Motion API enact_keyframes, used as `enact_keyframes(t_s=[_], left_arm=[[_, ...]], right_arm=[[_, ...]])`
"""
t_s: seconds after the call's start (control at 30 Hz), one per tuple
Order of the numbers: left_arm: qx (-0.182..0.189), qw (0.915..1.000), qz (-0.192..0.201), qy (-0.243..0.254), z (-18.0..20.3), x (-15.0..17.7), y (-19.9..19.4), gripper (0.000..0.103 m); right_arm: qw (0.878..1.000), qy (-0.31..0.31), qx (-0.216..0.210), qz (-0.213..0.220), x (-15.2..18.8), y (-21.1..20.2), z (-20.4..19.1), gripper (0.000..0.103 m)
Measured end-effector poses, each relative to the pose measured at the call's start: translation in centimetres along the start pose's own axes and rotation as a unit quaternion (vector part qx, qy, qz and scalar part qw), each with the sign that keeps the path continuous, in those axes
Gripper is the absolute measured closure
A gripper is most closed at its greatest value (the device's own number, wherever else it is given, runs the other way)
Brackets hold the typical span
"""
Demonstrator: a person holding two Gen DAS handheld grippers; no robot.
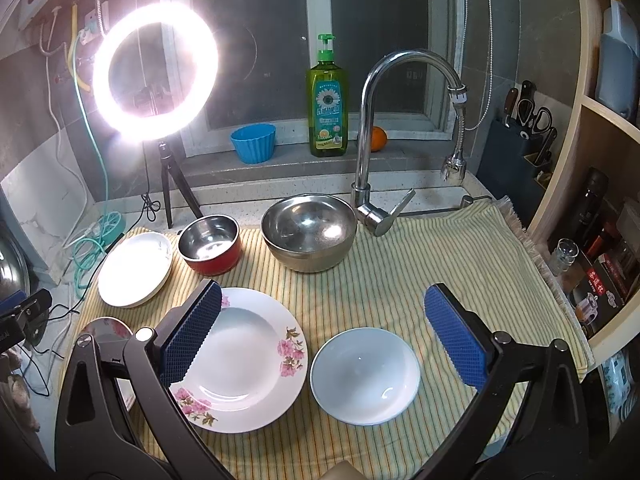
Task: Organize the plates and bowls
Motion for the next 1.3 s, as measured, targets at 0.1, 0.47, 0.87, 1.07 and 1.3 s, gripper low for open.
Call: enact_keyframes(t_s=[0.1, 0.47, 0.87, 1.07, 1.3], left_arm=[[0.000, 1.0000, 0.001, -0.001, 0.00, -0.09, -0.16, 0.001], [0.000, 1.0000, 0.009, -0.004, -0.16, -0.47, -0.51, 0.001], [-0.001, 1.0000, 0.009, -0.004, -0.13, -0.39, -0.51, 0.001], [-0.001, 1.0000, 0.009, -0.003, -0.13, -0.36, -0.51, 0.001], [-0.001, 1.0000, 0.009, -0.002, -0.07, -0.23, -0.50, 0.001]], right_arm=[[1.000, 0.000, -0.001, 0.002, -0.23, -0.03, -0.04, 0.000], [1.000, -0.003, -0.005, 0.016, -0.67, -0.66, -0.48, 0.000], [1.000, -0.004, -0.004, 0.018, -0.65, -0.69, -0.49, 0.000], [1.000, -0.004, -0.004, 0.019, -0.59, -0.70, -0.50, 0.000], [1.000, -0.003, -0.005, 0.017, -0.51, -0.56, -0.52, 0.000]])
Point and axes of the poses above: each gripper's, at about its wrist camera, not at the fingertips, and y roughly the way its jaws point, z to its right, x to its underside, the point moved 6 cm from there along y, roughly the way its jaws point, and after that the axes turned 14 degrees about z, right-handed, at the moved point
